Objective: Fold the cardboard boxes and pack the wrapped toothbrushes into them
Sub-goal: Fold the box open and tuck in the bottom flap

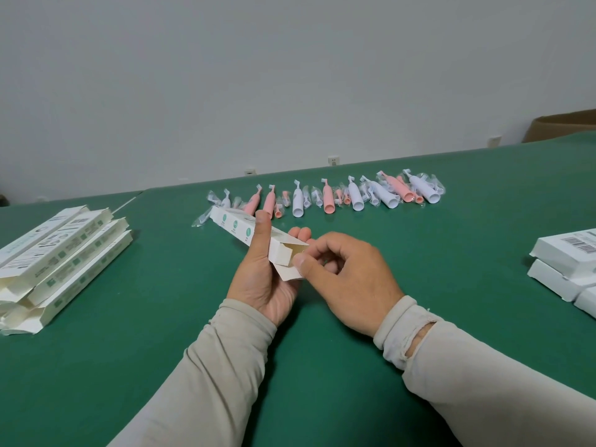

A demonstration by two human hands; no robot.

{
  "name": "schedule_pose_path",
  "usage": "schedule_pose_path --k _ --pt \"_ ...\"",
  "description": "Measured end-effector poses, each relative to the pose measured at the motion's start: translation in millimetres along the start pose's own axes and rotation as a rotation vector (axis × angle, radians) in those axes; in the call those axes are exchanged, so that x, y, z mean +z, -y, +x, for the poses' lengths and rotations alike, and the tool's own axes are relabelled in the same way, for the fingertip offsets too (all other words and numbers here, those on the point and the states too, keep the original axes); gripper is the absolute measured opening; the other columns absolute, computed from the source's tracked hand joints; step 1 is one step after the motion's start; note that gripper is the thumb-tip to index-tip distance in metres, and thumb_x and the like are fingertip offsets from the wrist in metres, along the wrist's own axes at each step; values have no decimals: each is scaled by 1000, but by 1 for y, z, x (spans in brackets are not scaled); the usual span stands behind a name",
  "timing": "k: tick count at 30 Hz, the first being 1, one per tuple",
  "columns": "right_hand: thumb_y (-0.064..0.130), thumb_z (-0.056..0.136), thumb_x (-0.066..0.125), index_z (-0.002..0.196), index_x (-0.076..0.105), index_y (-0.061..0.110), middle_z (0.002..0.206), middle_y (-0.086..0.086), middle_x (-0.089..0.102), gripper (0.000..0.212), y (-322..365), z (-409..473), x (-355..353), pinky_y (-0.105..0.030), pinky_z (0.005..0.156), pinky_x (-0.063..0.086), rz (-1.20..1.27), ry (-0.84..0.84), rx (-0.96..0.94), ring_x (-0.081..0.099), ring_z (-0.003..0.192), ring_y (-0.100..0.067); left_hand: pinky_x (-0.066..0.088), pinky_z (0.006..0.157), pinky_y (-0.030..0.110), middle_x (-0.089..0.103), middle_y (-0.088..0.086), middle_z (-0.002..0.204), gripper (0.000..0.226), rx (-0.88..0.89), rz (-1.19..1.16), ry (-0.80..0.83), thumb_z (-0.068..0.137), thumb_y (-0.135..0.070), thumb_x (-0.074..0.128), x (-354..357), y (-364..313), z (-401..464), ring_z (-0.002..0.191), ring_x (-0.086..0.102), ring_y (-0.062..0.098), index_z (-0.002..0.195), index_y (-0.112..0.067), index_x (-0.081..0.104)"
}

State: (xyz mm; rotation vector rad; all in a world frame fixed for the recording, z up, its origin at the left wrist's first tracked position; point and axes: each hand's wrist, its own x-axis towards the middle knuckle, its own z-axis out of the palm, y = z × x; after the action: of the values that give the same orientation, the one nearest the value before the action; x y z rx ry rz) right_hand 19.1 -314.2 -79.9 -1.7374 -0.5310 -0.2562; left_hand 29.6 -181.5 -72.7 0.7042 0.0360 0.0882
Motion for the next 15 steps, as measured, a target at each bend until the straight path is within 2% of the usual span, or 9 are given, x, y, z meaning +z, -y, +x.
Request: schedule_pose_path --k 2,3,6,8,10,12,15 --pt "34 81 71 83 68 27 70 23 63 8 3 -2 -2 -15 57 45 31 61 -48 48 56 0 40 110 58 59 12 116 93 -55 -82 -68 66 -49 74 -2 -3 1 119 57 27 143 -5 43" --pt "34 80 70 87 67 29 79 23 65 9 4 -3 -3 -13 59 45 39 90 -61 51 60 0 41 109 59 59 14 108 93 -59 -101 -86 67 -50 74 -3 -4 1 118 58 27 141 -2 43" --pt "24 81 70 94 58 35 94 35 62 20 5 -3 -2 -13 66 49 -73 126 -119 61 70 -4 38 109 62 56 15 110 98 -75 -129 -50 66 -50 75 -3 -6 0 134 49 29 144 -2 39" --pt "19 84 70 92 57 35 96 40 58 22 5 -1 -1 -11 66 47 -140 65 -172 61 72 -7 35 109 65 54 16 107 87 -71 -138 4 69 -49 74 -3 -4 0 136 46 29 140 -7 43" --pt "15 85 71 88 62 33 96 35 58 20 4 1 -2 -11 66 45 -150 -1 -230 61 73 -9 35 109 65 53 15 102 67 -36 -125 17 73 -47 73 -3 -3 1 118 56 26 129 -15 55" --pt "14 86 71 89 68 28 97 24 59 14 1 2 -3 -12 68 46 -160 -26 -261 60 74 -11 36 112 61 52 14 101 67 2 -97 18 73 -45 72 -4 -1 1 97 60 21 136 -27 56" --pt "16 87 72 91 73 27 97 21 60 12 -2 2 -3 -13 69 45 -169 -31 -253 60 75 -14 35 114 58 49 13 114 72 33 -41 66 76 -43 71 -5 -1 1 95 57 17 144 -36 50"
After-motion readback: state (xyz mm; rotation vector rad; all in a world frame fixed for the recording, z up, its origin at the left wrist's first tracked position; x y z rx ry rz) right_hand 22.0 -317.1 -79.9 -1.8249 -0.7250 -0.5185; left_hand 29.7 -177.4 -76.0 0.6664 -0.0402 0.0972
